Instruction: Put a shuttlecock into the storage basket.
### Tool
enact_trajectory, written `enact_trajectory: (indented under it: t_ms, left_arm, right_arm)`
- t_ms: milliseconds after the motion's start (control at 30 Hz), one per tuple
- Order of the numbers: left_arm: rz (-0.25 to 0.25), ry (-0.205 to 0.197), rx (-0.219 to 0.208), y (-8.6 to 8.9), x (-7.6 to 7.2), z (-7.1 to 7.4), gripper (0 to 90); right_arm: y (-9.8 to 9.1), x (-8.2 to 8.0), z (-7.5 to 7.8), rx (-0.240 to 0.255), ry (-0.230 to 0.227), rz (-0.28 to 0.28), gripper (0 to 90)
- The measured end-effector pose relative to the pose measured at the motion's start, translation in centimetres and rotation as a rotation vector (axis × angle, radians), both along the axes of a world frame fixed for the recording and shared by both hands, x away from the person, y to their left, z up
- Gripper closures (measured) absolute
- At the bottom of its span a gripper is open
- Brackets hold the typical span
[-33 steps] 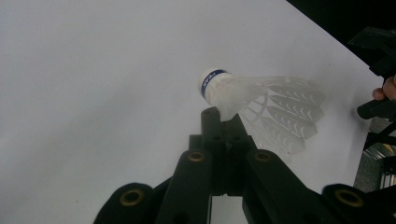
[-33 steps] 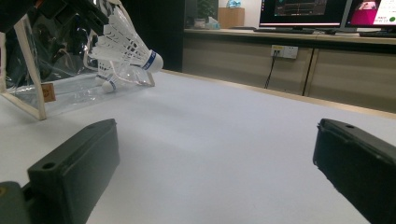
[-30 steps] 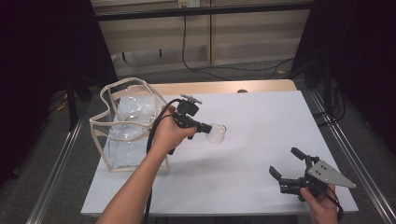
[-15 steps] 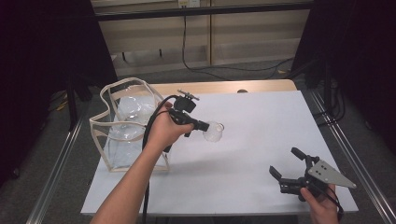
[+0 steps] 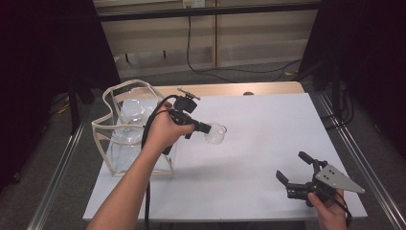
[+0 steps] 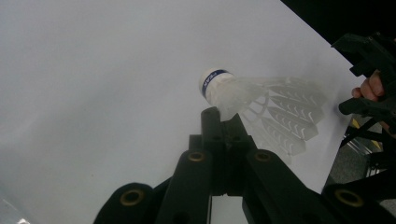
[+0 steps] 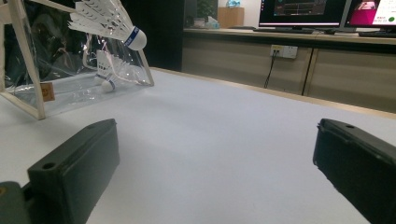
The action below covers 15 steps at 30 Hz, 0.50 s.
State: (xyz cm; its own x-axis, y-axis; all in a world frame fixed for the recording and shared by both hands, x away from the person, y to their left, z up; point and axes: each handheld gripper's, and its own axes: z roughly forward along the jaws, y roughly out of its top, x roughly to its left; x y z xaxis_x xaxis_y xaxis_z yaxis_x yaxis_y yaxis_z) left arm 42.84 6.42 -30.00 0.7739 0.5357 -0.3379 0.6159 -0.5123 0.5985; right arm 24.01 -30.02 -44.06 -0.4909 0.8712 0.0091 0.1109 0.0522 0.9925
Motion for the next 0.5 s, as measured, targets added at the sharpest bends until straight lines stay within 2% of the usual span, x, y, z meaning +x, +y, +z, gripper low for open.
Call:
enact_trajectory:
  t_ms: [33,67,133,267,500]
  left_arm:
    - [0.005,0.003,-0.003,0.1,0.0,0.1,90.0]
    - [-0.008,-0.005,0.012,0.3,0.1,0.2,90.0]
    - [0.005,-0.002,0.001,0.4,0.1,0.3,90.0]
    - [-0.008,0.002,0.012,0.7,0.2,0.6,90.0]
    - [0.000,0.002,0.021,1.1,0.2,1.2,90.0]
  right_arm:
    - [0.0,0.0,0.0,0.000,0.001,0.000,0.3]
    - [0.0,0.0,0.0,0.000,0.001,0.000,0.3]
    - [0.0,0.0,0.0,0.000,0.000,0.003,0.3]
    - [0.0,0.0,0.0,0.000,0.003,0.002,0.3]
    - [0.1,0.0,0.0,-0.004,0.004,0.001,0.3]
